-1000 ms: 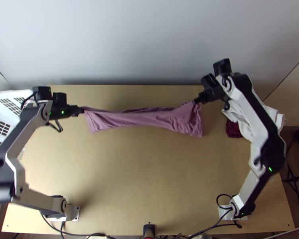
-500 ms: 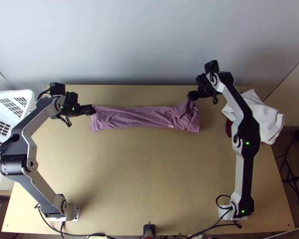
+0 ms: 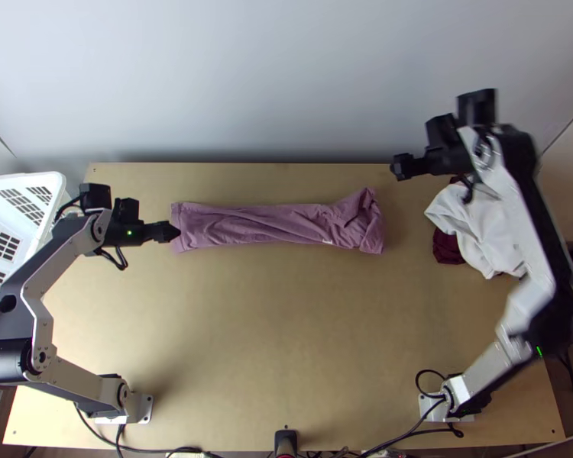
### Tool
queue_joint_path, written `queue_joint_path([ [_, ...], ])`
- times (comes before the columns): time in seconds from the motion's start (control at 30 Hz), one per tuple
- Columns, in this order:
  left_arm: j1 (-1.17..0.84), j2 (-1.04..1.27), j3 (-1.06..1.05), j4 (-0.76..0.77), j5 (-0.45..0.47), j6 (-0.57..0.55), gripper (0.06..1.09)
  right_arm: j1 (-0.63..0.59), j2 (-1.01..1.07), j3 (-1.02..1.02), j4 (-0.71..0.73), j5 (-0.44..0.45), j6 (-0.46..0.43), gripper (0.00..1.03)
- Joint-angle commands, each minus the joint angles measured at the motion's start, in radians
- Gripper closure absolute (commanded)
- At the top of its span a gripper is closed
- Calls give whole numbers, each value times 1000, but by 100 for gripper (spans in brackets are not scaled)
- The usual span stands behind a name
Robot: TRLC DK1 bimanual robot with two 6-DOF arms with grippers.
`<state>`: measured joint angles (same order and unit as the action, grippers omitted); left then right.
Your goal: Fold the t-shirt
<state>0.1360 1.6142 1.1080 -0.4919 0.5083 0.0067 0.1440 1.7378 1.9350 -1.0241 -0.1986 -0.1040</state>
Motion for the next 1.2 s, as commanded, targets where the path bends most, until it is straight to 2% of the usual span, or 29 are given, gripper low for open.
queue_joint_path([
  [0.0,-6,42,-54,121,73,-85,10,66,-296,-136,-34,-7,40,3],
  [0.17,-36,118,-25,202,82,-128,10,106,-373,-149,-74,-7,95,4],
  [0.5,-59,248,84,210,82,-131,10,144,-458,-131,-146,-7,164,4],
  [0.77,-76,300,133,191,82,-109,10,149,-463,-133,-162,-7,194,4],
  [0.97,-107,340,174,92,75,-36,13,169,-462,-131,-162,-7,228,4],
  [1.03,-118,349,181,64,72,-8,37,172,-463,-131,-162,-7,233,4],
  [1.07,-118,349,182,52,73,3,56,172,-463,-131,-162,-7,236,4],
  [1.1,-118,348,182,46,73,16,86,172,-465,-131,-162,-7,239,4],
  [1.13,-118,348,182,39,75,16,94,174,-466,-131,-162,-7,242,4],
  [1.17,-116,346,181,19,75,24,94,174,-466,-131,-162,-7,244,4],
])
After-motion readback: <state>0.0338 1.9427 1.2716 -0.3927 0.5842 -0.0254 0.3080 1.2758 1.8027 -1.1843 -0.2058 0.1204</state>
